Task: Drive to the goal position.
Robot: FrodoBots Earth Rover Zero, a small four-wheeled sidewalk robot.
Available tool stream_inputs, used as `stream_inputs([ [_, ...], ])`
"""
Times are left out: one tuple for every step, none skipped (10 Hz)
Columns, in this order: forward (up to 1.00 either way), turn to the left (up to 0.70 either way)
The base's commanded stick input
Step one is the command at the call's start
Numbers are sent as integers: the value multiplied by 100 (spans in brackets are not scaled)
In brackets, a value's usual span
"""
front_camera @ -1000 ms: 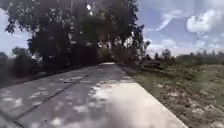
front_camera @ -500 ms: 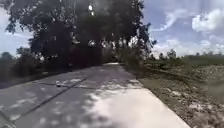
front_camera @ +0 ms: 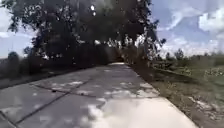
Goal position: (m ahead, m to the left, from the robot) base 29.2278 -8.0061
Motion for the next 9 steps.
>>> stream_inputs([
  [85, 0],
  [85, 0],
  [85, 0],
  [85, 0],
  [85, 0],
  [85, 0],
  [85, 0],
  [85, 0],
  [85, 0],
])
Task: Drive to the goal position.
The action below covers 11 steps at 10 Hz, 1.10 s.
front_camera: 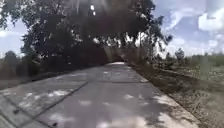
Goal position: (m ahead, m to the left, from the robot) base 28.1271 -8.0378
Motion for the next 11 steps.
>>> stream_inputs([
  [85, 0],
  [85, 0],
  [85, 0],
  [85, 0],
  [85, 0],
  [85, 0],
  [85, 0],
  [85, 0],
  [85, 0],
  [85, 0],
  [85, 0],
])
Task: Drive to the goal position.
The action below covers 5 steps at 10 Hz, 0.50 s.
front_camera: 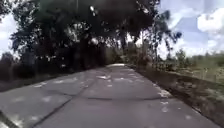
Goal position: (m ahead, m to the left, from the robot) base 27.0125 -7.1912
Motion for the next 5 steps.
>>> stream_inputs([
  [85, 0],
  [85, 0],
  [85, 0],
  [85, 0],
  [85, 0],
])
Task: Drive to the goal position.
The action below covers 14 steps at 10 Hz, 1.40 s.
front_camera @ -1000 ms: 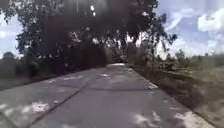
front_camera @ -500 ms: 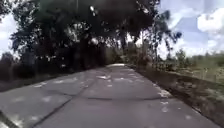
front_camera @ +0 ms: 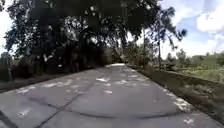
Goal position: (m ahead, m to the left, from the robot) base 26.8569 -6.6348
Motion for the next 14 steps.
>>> stream_inputs([
  [85, 0],
  [85, 0],
  [85, 0],
  [85, 0],
  [85, 0],
  [85, 0],
  [85, 0],
  [85, 0],
  [85, 0],
  [85, 0],
  [85, 0],
  [85, 0],
  [85, 0],
  [85, 0],
])
